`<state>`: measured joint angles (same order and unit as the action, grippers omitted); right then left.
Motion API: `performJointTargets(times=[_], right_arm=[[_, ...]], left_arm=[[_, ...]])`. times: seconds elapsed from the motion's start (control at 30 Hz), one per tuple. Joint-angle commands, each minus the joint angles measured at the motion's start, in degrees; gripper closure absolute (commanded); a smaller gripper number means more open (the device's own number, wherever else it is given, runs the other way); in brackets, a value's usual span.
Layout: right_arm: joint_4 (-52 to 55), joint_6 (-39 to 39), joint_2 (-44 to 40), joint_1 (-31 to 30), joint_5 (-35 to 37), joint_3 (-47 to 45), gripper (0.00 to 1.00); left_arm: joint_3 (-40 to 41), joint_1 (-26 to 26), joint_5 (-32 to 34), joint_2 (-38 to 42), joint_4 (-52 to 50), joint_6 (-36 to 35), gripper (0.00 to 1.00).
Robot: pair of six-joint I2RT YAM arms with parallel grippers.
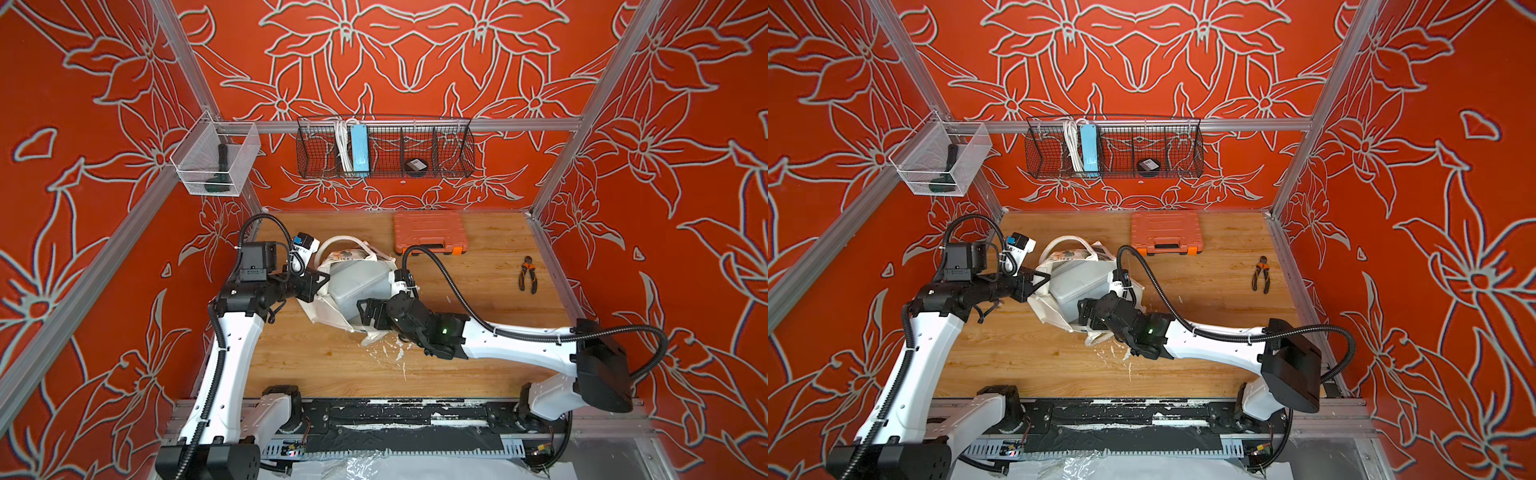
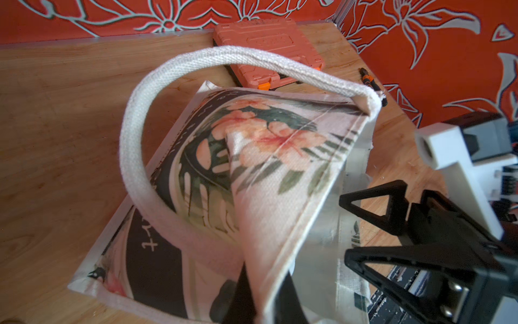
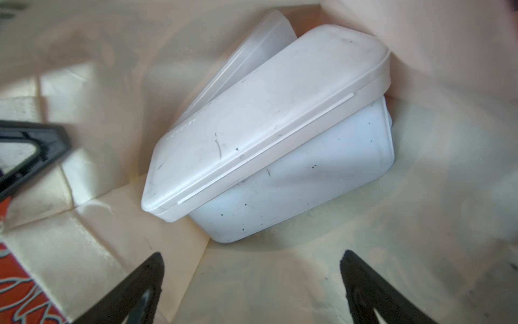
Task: Take out the pencil case from the canvas bag
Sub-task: Pick up the canvas bag from the center of the board.
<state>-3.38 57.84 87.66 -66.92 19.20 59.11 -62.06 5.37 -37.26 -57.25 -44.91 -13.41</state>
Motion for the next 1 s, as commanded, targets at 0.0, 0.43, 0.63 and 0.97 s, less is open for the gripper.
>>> performJointTargets(times=[0.0,0.43,0.63,0.97], right_arm=[[-3.7,6.2,1.4,-1.0,3.7,-0.6,0.02],[-18.3,20.7,11.6,-3.0,8.9,-1.1,0.05],[-23.7,19.0,13.9,-4.0,13.4,0.3,0.07],[-32.4,18.3,15.1,-6.0,18.8,-0.8,0.11]], left_arm=[[3.3,-0.1,-6.7,3.7,5.8,4.2,1.0],[7.9,-0.1,-9.2,6.9,8.6,7.9,1.0],[8.9,-0.1,-9.4,7.6,8.8,6.9,1.0],[10.7,0.0,-9.2,12.0,11.0,7.1,1.0]])
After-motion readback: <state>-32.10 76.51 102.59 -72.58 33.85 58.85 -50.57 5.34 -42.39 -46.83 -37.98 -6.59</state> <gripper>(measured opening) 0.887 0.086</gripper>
